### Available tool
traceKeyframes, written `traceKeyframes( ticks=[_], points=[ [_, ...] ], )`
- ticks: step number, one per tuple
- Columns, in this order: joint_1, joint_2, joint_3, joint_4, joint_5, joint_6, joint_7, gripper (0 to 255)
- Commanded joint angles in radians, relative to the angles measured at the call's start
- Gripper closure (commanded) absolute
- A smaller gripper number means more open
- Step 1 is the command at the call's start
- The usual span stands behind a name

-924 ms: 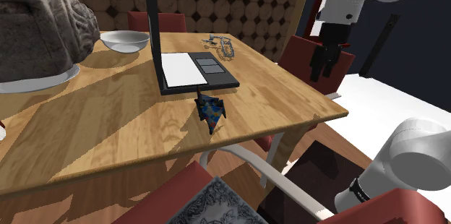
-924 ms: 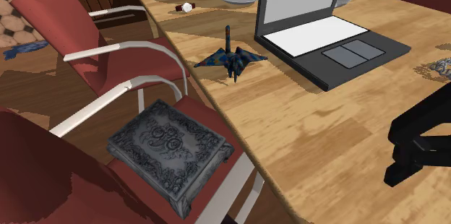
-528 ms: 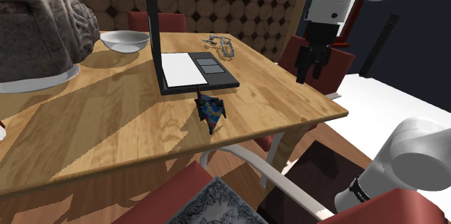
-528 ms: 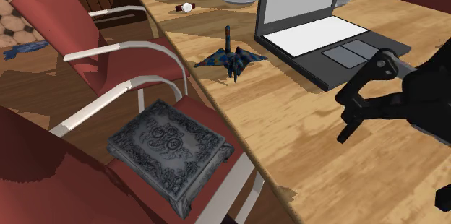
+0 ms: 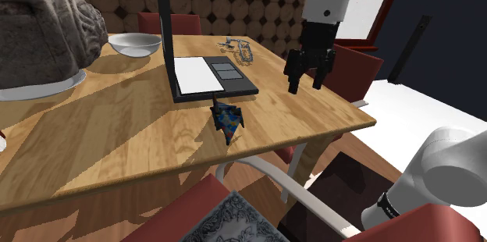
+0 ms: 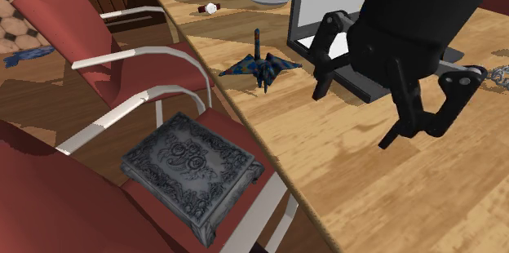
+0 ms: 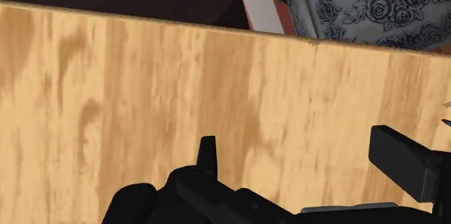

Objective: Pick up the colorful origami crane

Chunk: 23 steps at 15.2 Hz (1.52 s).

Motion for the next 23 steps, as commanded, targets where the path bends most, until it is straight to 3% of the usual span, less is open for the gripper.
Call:
traceKeyframes(
  ticks=[1,8,15,23],
  points=[
    [0.0,0.057,0.045,0.05,0.01,0.018,0.072,0],
    [-0.002,0.287,0.19,0.258,-0.021,0.068,0.322,0],
    [0.037,0.579,0.303,0.537,-0.159,0.073,0.591,0],
    [0.038,0.571,0.299,0.427,-0.153,0.176,0.578,0]
  ],
)
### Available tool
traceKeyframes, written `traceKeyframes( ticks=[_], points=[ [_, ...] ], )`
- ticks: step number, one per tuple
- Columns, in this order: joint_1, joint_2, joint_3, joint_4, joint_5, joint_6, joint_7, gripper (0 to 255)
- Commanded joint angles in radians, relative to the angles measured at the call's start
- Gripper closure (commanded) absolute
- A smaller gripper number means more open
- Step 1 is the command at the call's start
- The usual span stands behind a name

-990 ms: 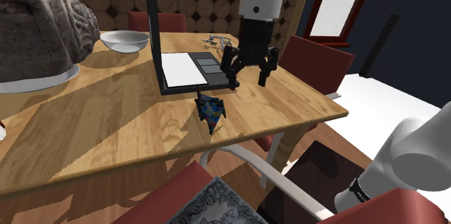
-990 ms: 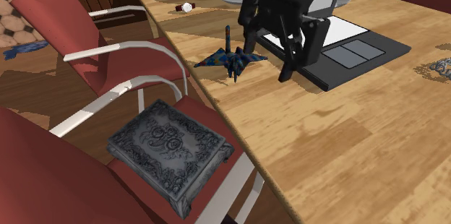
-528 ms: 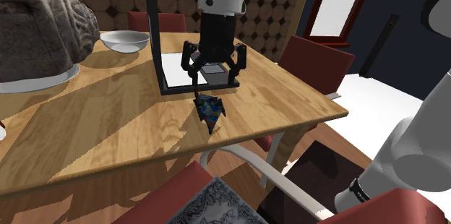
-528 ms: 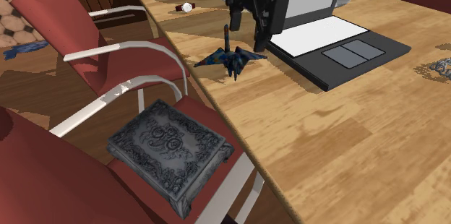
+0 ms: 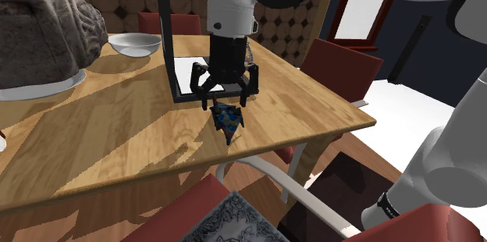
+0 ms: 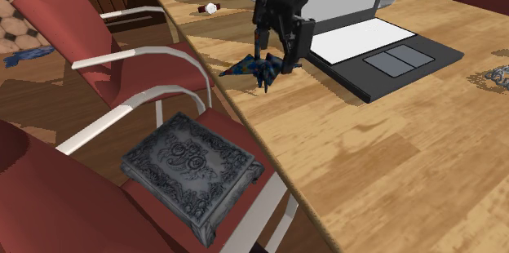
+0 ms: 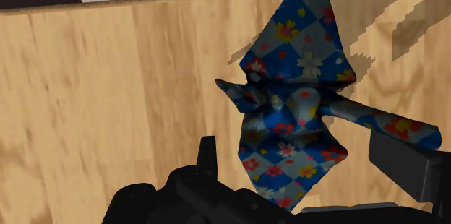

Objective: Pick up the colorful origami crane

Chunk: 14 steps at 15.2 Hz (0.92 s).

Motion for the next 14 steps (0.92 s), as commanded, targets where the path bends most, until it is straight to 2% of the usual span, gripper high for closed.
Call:
traceKeyframes(
  ticks=[1,2,11,14],
  points=[
    [0.0,0.001,0.0,-0.008,-0.001,0.009,0.0,0],
    [0.001,0.0,0.001,-0.009,0.0,0.01,0.001,255],
    [0.0,0.001,0.0,-0.007,-0.001,0.009,0.0,255],
    [0.001,0.002,0.0,0.034,-0.002,-0.031,0.004,255]
  ],
)
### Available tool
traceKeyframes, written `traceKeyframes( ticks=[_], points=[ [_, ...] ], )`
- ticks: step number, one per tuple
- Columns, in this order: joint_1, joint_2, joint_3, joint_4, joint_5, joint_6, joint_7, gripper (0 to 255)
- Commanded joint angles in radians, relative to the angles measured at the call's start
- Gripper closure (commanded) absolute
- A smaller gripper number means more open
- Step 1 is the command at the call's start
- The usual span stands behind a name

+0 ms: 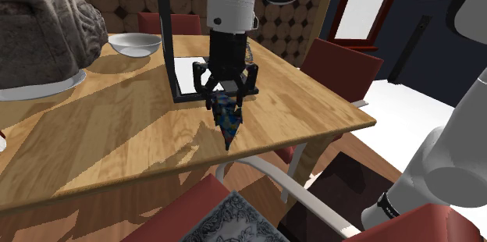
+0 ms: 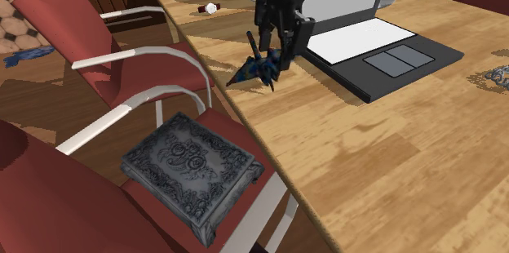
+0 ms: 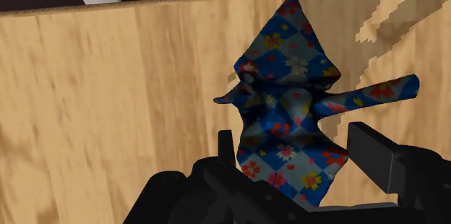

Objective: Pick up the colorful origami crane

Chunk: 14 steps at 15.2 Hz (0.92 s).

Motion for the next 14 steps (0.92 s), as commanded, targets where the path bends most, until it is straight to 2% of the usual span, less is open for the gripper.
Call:
traceKeyframes(
  ticks=[1,12,14],
  points=[
    [0.001,0.001,0.0,0.026,-0.001,-0.025,0.003,255],
    [0.008,0.031,0.005,0.206,-0.018,-0.178,0.029,255],
    [0.008,0.032,0.005,0.209,-0.019,-0.181,0.029,255]
  ],
)
